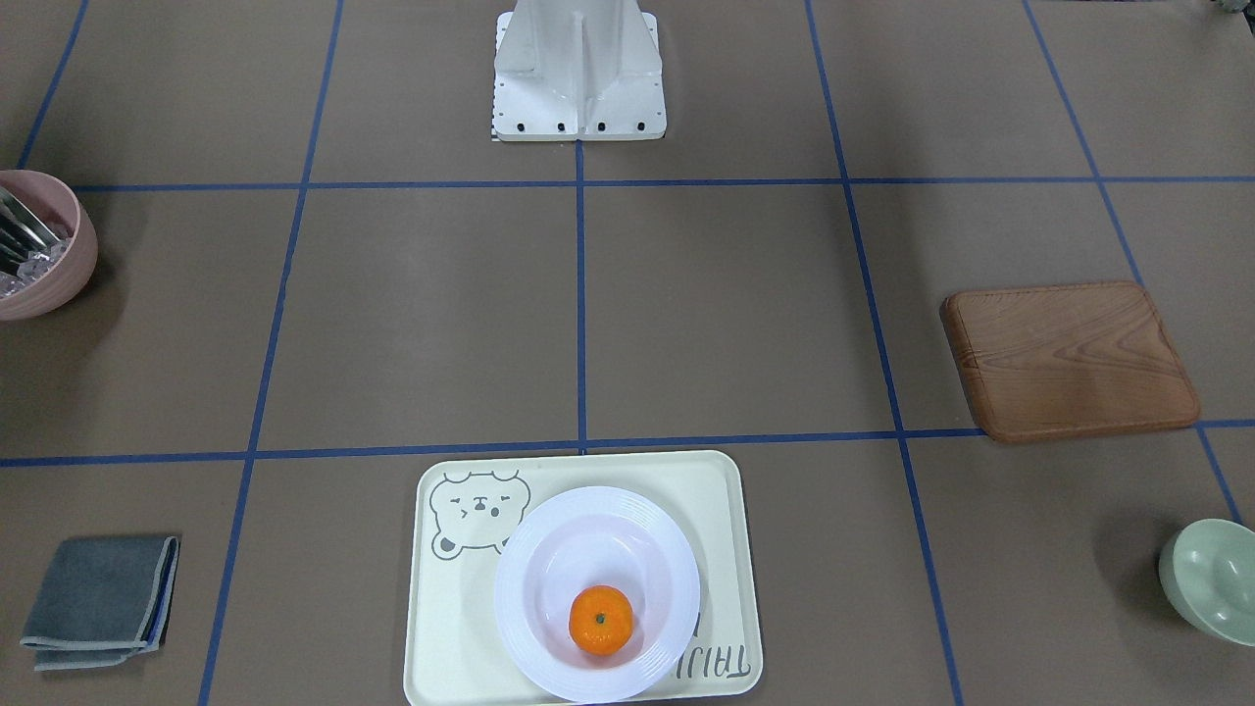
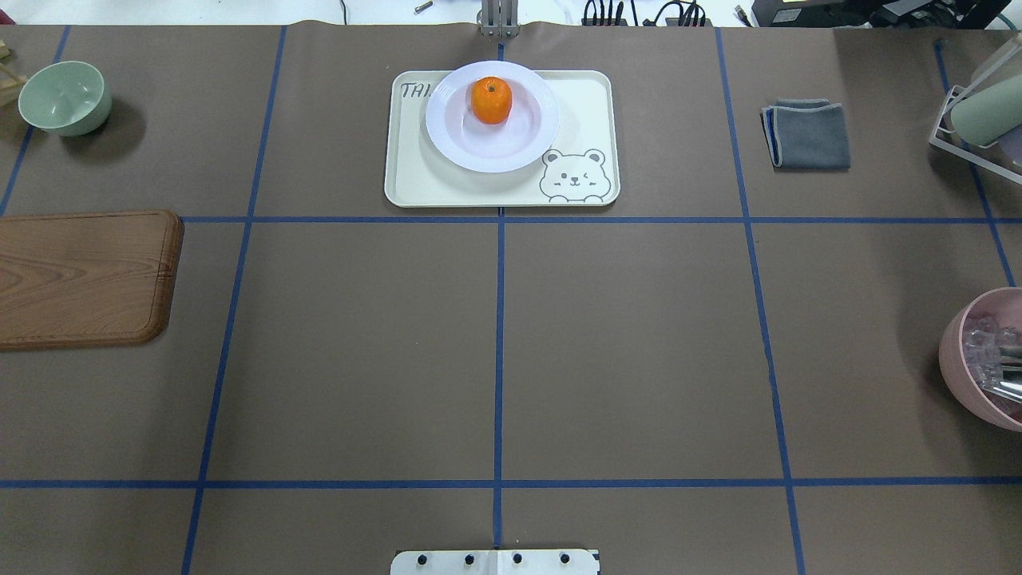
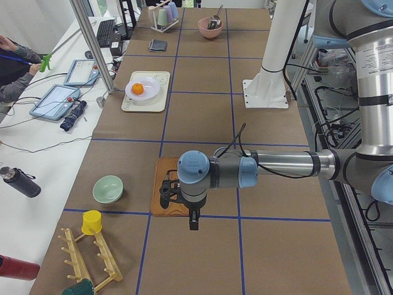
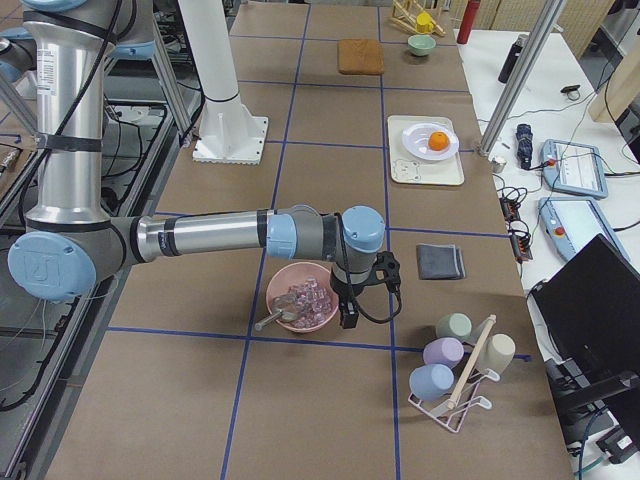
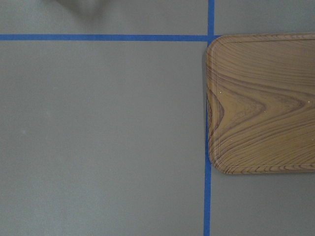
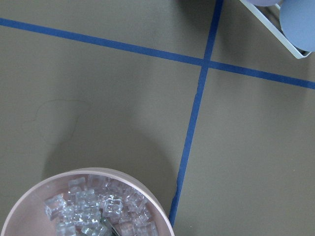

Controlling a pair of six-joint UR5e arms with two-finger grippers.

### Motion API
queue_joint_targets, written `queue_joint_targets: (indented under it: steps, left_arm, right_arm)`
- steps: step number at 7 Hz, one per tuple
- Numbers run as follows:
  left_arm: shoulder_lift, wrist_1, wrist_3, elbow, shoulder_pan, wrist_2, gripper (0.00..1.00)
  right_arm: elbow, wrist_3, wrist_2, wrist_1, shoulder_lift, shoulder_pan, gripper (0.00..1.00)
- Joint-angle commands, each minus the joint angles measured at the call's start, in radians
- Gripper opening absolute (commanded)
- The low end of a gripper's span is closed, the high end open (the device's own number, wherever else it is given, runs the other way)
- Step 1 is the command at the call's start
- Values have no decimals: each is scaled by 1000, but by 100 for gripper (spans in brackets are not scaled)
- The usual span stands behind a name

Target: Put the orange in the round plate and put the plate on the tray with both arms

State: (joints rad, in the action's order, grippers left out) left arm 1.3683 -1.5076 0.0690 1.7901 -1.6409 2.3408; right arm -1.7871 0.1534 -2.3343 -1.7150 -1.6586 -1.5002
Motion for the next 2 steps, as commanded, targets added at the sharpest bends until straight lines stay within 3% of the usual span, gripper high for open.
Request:
queue_joint_targets:
  steps: [1, 2]
  left_arm:
    - [0, 0, 0, 2, 0, 0, 98]
    - [0, 0, -3, 2, 0, 2, 98]
  right_arm:
    - [3, 0, -2, 0, 3, 1, 100]
    - [3, 0, -3, 0, 3, 0, 100]
